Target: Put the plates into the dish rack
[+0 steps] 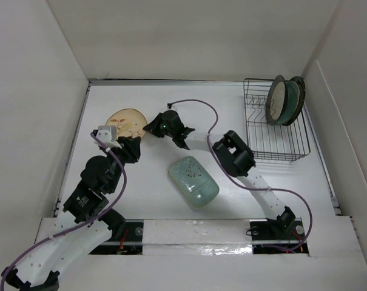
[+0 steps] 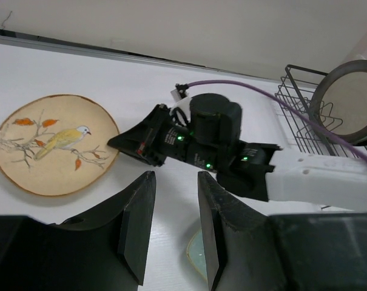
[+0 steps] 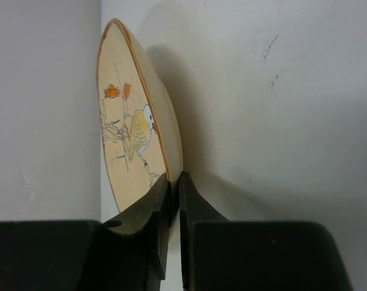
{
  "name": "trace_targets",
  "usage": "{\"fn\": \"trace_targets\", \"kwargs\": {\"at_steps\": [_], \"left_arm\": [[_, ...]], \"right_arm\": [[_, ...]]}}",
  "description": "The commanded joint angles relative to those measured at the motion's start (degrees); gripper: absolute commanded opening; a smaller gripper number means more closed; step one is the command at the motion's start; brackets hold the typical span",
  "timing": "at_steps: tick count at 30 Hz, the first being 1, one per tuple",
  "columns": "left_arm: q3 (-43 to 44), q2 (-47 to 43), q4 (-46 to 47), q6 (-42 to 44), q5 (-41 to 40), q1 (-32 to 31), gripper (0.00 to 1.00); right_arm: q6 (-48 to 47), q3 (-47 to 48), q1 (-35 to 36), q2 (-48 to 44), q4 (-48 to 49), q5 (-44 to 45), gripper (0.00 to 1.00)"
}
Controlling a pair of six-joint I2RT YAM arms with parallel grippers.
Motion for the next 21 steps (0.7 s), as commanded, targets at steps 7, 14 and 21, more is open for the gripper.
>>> {"fn": "trace_targets", "kwargs": {"at_steps": [7,14,21], "left_arm": [[0.72,-0.11,1.32,0.57,-0.40,0.25,0.32],[0.72,-0.10,1.49,0.57,1.80,0.25,0.33],[0.63,-0.37,1.85,0.57,4.09,0.25,0.33]], "right_arm": [[-11.67,-20.08,-6.14,-26.98,20.10,2.79,0.00],[-16.15,-35.63,-13.43,-42.62,21.26,4.28,0.00],[-26.33,-42.85,-25.29,-59.76,13.00,8.67,0.00]]}}
